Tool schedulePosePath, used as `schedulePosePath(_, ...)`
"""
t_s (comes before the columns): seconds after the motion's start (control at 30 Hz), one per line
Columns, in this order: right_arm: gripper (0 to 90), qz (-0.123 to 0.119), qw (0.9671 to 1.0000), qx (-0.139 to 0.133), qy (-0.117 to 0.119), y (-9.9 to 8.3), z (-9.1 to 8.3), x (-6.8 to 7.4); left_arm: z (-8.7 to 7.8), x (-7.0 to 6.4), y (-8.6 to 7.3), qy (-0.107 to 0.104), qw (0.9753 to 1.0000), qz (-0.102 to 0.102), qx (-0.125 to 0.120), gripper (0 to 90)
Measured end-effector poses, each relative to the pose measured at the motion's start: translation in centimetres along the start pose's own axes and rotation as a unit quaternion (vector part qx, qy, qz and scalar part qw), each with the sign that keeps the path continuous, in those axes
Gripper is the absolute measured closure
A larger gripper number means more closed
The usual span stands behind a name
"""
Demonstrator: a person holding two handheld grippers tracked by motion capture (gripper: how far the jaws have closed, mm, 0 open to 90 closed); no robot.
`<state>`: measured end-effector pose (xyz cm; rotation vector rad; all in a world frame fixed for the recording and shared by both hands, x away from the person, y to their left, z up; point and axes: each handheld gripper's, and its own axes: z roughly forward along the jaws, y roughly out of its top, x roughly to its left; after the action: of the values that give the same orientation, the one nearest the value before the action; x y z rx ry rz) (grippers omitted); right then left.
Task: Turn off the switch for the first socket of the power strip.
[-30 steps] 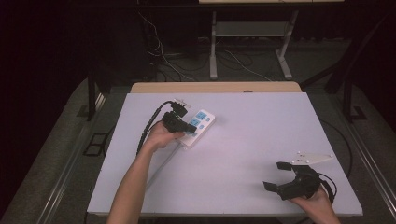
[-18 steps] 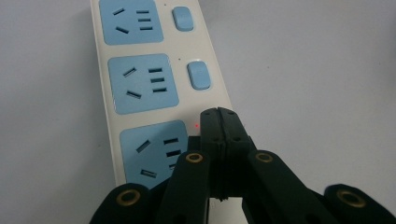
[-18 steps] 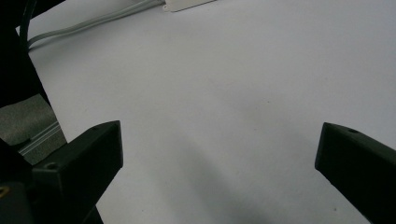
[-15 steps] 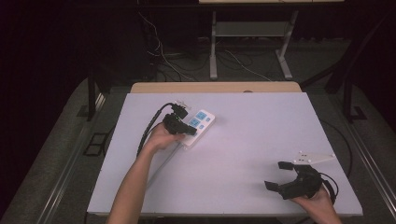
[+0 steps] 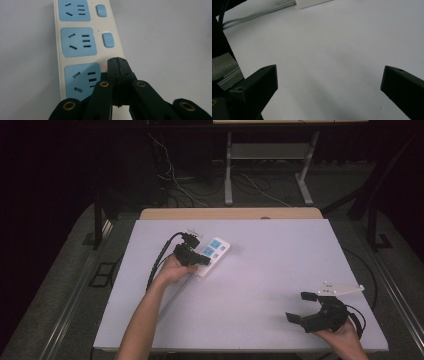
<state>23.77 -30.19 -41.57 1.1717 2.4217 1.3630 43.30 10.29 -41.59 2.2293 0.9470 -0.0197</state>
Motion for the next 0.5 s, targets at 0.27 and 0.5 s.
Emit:
schedulePosePath(0.27, 0.7, -0.001, 1.0000, -0.003, -0.006, 0.06, -0.13, -0.03, 0.11, -0.38, 0.11, 0.010, 0.9999, 0.000, 0.005, 89.7)
schedulePosePath(0.5, 0.7, 0.002, 1.0000, -0.004, -0.008, -0.02, -0.13, -0.16, 0.08, -0.67, -0.15, 0.020, 0.9998, -0.002, -0.004, 89.6)
